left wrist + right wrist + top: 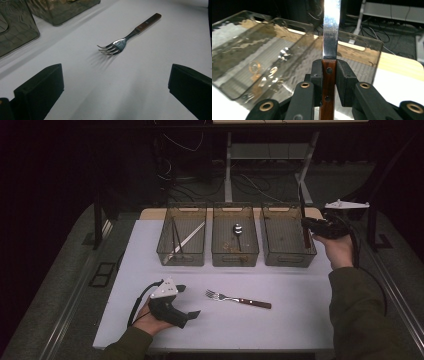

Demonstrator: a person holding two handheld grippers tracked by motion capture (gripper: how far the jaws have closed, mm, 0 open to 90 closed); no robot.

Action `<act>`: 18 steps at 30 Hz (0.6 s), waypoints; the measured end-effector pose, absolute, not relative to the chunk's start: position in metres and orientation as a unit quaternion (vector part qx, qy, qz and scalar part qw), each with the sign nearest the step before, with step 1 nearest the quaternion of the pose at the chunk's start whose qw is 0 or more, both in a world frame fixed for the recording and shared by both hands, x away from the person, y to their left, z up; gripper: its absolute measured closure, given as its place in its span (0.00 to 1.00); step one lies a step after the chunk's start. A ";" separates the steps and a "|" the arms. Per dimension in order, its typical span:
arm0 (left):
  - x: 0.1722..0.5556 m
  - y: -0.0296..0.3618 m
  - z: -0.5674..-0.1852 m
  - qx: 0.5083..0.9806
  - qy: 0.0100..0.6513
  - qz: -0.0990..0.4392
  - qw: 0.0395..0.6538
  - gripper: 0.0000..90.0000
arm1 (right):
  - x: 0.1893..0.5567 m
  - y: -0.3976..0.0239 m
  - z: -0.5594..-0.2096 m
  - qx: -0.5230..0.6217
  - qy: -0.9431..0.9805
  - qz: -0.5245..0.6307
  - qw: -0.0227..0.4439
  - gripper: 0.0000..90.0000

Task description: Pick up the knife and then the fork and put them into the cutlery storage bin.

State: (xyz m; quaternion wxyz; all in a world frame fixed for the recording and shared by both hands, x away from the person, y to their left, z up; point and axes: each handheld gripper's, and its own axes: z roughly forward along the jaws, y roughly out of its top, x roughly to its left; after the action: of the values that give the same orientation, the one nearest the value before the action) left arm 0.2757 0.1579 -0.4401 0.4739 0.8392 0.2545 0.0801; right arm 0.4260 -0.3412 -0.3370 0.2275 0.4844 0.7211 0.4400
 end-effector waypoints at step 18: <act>0.275 0.157 -0.440 0.840 0.251 0.078 0.474 0.00 | 0.447 -0.329 -0.377 0.498 0.766 0.353 0.205 0.86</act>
State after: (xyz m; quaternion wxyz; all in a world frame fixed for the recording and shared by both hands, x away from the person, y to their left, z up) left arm 0.2750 0.1571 -0.4398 0.4740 0.8403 0.2511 0.0781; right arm 0.4469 -0.3288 -0.3775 0.2050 0.4976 0.7655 0.3526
